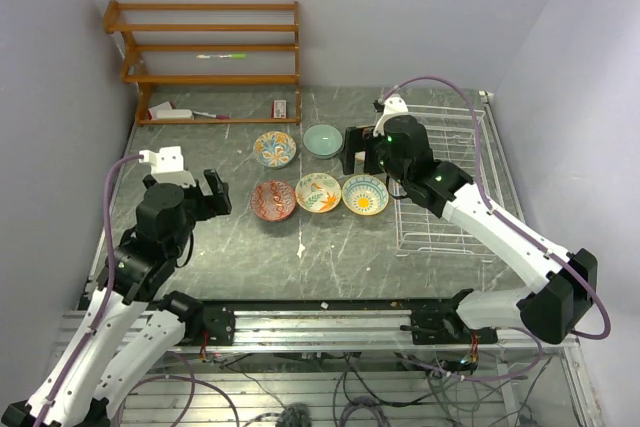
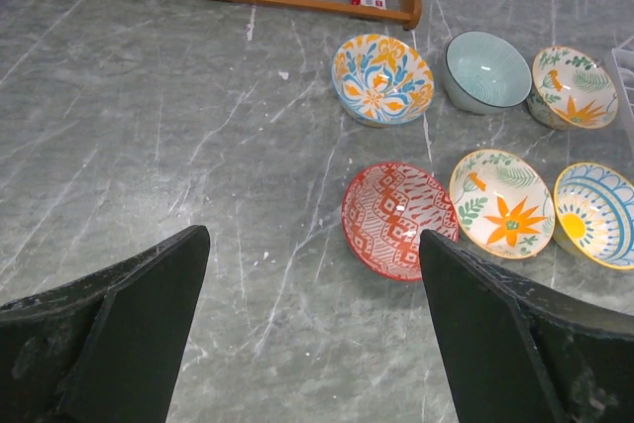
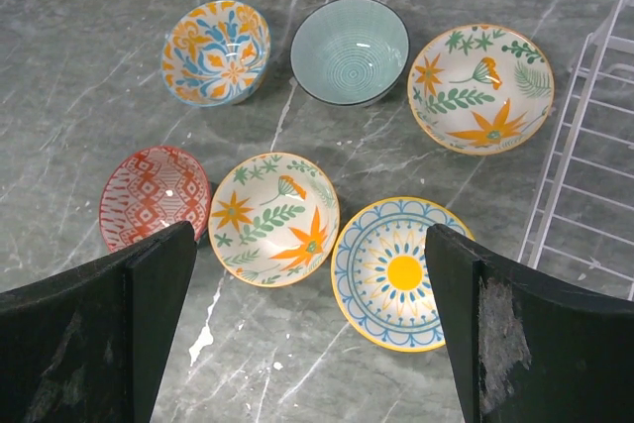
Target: Load the bowls into the dish rack
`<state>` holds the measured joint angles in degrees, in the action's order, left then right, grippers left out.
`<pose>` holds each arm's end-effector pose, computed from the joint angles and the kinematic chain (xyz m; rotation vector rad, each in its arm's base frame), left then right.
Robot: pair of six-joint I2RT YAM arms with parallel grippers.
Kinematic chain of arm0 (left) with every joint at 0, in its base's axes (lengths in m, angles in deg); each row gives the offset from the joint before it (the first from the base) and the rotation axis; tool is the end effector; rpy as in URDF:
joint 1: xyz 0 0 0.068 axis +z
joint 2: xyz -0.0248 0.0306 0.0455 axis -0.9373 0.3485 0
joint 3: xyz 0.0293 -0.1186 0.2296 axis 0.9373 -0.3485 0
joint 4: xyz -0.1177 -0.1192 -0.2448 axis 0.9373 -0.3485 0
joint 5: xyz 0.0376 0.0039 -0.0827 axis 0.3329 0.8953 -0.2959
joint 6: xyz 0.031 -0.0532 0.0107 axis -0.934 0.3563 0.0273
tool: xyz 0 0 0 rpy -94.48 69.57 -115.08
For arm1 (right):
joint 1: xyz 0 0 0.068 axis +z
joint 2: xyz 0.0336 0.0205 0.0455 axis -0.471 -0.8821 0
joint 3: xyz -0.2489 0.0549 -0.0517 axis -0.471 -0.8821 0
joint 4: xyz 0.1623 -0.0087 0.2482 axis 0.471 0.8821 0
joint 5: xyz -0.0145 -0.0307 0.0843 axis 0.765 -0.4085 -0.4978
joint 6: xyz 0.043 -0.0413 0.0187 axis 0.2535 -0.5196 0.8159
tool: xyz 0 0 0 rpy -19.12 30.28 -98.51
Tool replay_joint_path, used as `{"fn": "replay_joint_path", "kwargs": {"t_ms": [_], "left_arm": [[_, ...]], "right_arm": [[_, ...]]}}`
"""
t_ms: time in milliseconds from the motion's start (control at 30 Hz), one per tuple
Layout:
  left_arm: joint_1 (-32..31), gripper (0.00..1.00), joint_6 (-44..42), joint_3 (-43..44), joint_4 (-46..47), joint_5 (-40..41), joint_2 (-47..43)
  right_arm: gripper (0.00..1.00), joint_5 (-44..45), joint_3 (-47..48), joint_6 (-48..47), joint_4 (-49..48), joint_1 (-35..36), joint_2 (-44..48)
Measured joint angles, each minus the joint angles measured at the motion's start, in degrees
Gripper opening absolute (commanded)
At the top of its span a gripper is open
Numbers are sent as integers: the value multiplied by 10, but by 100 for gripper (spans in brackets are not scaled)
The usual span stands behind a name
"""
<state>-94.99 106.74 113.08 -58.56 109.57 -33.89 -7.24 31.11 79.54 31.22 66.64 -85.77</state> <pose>0.1716 -0.0624 0.3316 -0.1602 1.8735 -0.1916 0.2775 0.2077 0.3256 -0.1939 2.0251 0.4247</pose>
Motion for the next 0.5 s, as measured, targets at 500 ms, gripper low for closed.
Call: {"fn": "replay_joint_path", "kwargs": {"t_ms": [500], "left_arm": [[2, 98, -1, 7, 9, 9, -10]], "right_arm": [[100, -61, -6, -17, -12, 2, 10]]}}
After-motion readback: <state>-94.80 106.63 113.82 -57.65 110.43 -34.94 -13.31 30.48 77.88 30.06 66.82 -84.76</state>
